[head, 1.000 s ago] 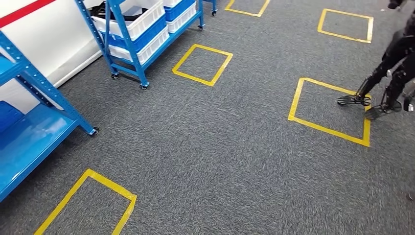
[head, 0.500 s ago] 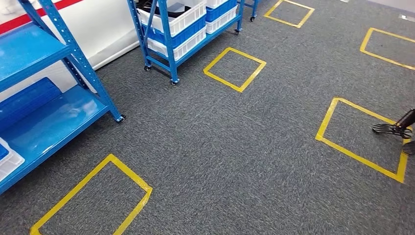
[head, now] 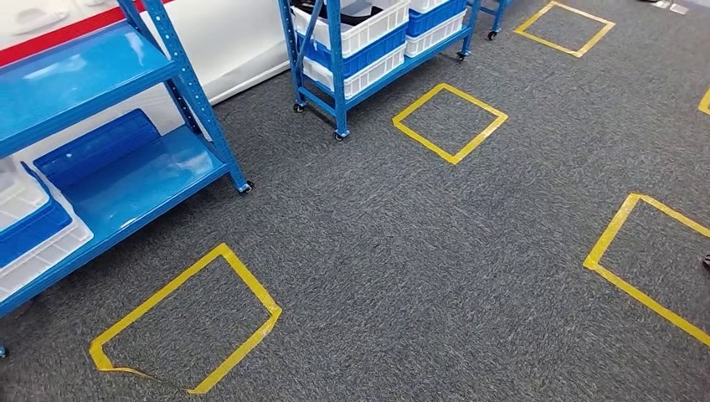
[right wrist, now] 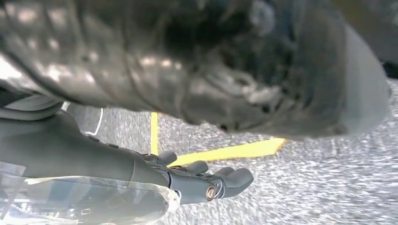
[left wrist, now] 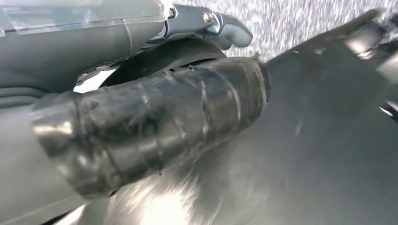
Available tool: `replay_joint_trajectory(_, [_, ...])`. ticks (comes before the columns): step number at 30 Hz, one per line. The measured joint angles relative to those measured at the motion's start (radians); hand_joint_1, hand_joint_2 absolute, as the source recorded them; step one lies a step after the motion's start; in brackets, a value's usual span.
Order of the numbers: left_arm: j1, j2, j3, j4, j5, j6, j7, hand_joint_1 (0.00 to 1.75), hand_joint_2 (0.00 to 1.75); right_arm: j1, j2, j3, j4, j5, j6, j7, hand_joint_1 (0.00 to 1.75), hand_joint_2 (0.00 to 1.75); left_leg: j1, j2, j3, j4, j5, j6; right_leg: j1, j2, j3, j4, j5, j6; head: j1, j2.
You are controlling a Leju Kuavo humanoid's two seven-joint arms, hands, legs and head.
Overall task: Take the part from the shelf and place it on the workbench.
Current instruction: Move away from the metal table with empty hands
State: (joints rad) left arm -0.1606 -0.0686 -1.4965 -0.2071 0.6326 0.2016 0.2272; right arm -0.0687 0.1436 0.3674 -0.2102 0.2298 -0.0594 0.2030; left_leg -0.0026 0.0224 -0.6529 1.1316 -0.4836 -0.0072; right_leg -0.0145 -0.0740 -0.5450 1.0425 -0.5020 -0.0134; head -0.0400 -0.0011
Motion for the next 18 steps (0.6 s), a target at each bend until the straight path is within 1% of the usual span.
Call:
replay_joint_trajectory(1, [0.0,0.0,0.0,0.0,0.002,0.004,0.002,0.0,0.0,-0.001,0.002,0.002,0.0,-0.002,-0.002,-0.001,0.0,0.0,-0.005,0.019,0.028,-0.057,0.021,0.007,0.002,-0.009,0.005,-0.001,-0.004,0.003,0.0,0.0])
replay_joint_trajectory(2, [-0.001,0.0,0.0,0.0,0.004,0.006,0.004,0.0,0.0,-0.001,0.004,0.004,0.0,-0.004,-0.003,-0.002,0.0,0.0,-0.01,0.034,0.047,-0.094,0.032,0.013,0.003,-0.018,0.008,-0.001,-0.007,0.007,0.0,0.0])
replay_joint_trajectory(3, [-0.002,0.0,0.0,0.0,0.005,0.009,0.005,0.0,0.0,-0.001,0.006,0.006,0.0,-0.005,-0.003,-0.003,0.0,0.0,-0.015,0.041,0.053,-0.108,0.032,0.019,0.003,-0.026,0.011,-0.002,-0.009,0.012,0.001,0.0])
replay_joint_trajectory(4, [-0.002,0.0,0.0,0.0,0.007,0.011,0.007,0.0,0.0,-0.002,0.007,0.008,0.0,-0.005,-0.003,-0.003,0.0,0.0,-0.018,0.032,0.053,-0.11,0.032,0.022,0.003,-0.034,0.014,-0.005,-0.011,0.017,0.001,0.0])
replay_joint_trajectory(5, [-0.001,0.0,0.0,0.0,0.011,0.014,0.009,0.0,0.0,-0.002,0.008,0.01,0.0,-0.006,-0.003,-0.004,0.0,0.0,-0.015,0.02,0.057,-0.116,0.035,0.027,0.003,-0.04,0.017,-0.006,-0.014,0.023,0.001,0.0])
replay_joint_trajectory(6, [0.0,0.0,0.0,0.0,0.015,0.016,0.01,0.0,0.0,-0.003,0.009,0.012,-0.001,-0.006,-0.003,-0.005,0.0,0.0,-0.012,0.008,0.064,-0.125,0.037,0.031,0.002,-0.031,0.02,-0.003,-0.019,0.029,0.002,0.0])
replay_joint_trajectory(7, [0.001,0.0,0.0,0.0,0.02,0.02,0.012,0.0,0.0,-0.003,0.009,0.015,-0.001,-0.006,-0.003,-0.006,0.0,0.0,-0.009,-0.002,0.071,-0.134,0.04,0.035,0.001,-0.013,0.015,0.015,-0.033,0.034,0.004,0.0])
replay_joint_trajectory(8, [0.001,0.0,0.0,0.0,0.027,0.024,0.014,0.0,0.0,-0.003,0.01,0.019,-0.001,-0.006,-0.003,-0.007,0.0,0.0,-0.005,-0.012,0.079,-0.142,0.043,0.04,0.0,0.012,-0.001,0.053,-0.056,0.037,0.006,0.0])
replay_joint_trajectory(9, [0.001,0.0,0.0,0.0,0.033,0.027,0.015,0.0,0.0,-0.003,0.009,0.022,-0.001,-0.007,-0.002,-0.008,0.0,0.0,-0.005,-0.021,0.081,-0.145,0.044,0.044,-0.001,0.04,-0.028,0.109,-0.084,0.038,0.009,0.0])
replay_joint_trajectory(10, [0.001,0.0,0.0,0.0,0.04,0.03,0.016,0.0,0.0,-0.003,0.009,0.024,-0.001,-0.007,-0.001,-0.008,0.0,0.0,-0.004,-0.032,0.082,-0.145,0.043,0.047,-0.002,0.055,-0.064,0.174,-0.112,0.039,0.01,0.0])
replay_joint_trajectory(11, [0.002,-0.001,0.0,0.0,0.047,0.032,0.018,0.0,0.0,-0.002,0.009,0.025,-0.001,-0.008,0.0,-0.007,0.0,0.0,-0.004,-0.045,0.082,-0.144,0.043,0.048,-0.003,0.063,-0.096,0.229,-0.128,0.041,0.01,0.0])
replay_joint_trajectory(12, [0.003,-0.001,0.0,0.0,0.051,0.033,0.019,0.0,0.0,-0.001,0.009,0.027,-0.001,-0.008,0.003,-0.005,0.0,0.0,-0.003,-0.059,0.082,-0.142,0.041,0.047,-0.005,0.066,-0.116,0.256,-0.125,0.043,0.01,0.0])
replay_joint_trajectory(13, [0.006,-0.001,0.0,0.0,0.055,0.034,0.021,0.0,0.0,-0.001,0.009,0.028,-0.001,-0.009,0.006,-0.002,0.0,0.0,-0.001,-0.075,0.082,-0.138,0.04,0.045,-0.007,0.068,-0.12,0.248,-0.102,0.045,0.01,0.0])
replay_joint_trajectory(14, [0.008,-0.001,0.0,0.0,0.056,0.035,0.023,0.0,0.0,0.0,0.009,0.03,0.0,-0.009,0.01,0.001,0.0,0.0,0.001,-0.091,0.082,-0.132,0.036,0.041,-0.01,0.075,-0.105,0.205,-0.064,0.048,0.011,0.0])
replay_joint_trajectory(15, [0.01,-0.001,0.0,0.0,0.055,0.035,0.024,0.0,0.0,0.001,0.009,0.031,0.0,-0.008,0.014,0.003,0.0,0.0,0.004,-0.106,0.08,-0.124,0.032,0.036,-0.016,0.095,-0.082,0.142,-0.026,0.051,0.011,0.0])
replay_joint_trajectory(16, [0.01,-0.001,0.0,0.0,0.052,0.035,0.024,0.0,0.0,0.001,0.01,0.032,0.0,-0.008,0.018,0.005,0.0,0.0,0.004,-0.119,0.075,-0.112,0.026,0.029,-0.02,0.121,-0.06,0.084,-0.001,0.053,0.012,0.0])
replay_joint_trajectory(17, [0.009,-0.001,0.0,0.0,0.05,0.035,0.024,0.0,0.0,0.001,0.01,0.033,0.0,-0.008,0.021,0.007,0.0,0.0,0.004,-0.131,0.068,-0.103,0.021,0.023,-0.024,0.142,-0.045,0.045,0.012,0.053,0.012,0.0])
replay_joint_trajectory(18, [0.009,0.0,0.0,0.0,0.048,0.035,0.024,0.0,0.0,0.0,0.01,0.035,0.0,-0.008,0.025,0.01,0.0,0.0,0.004,-0.141,0.061,-0.097,0.019,0.017,-0.024,0.156,-0.04,0.027,0.011,0.05,0.012,0.0])
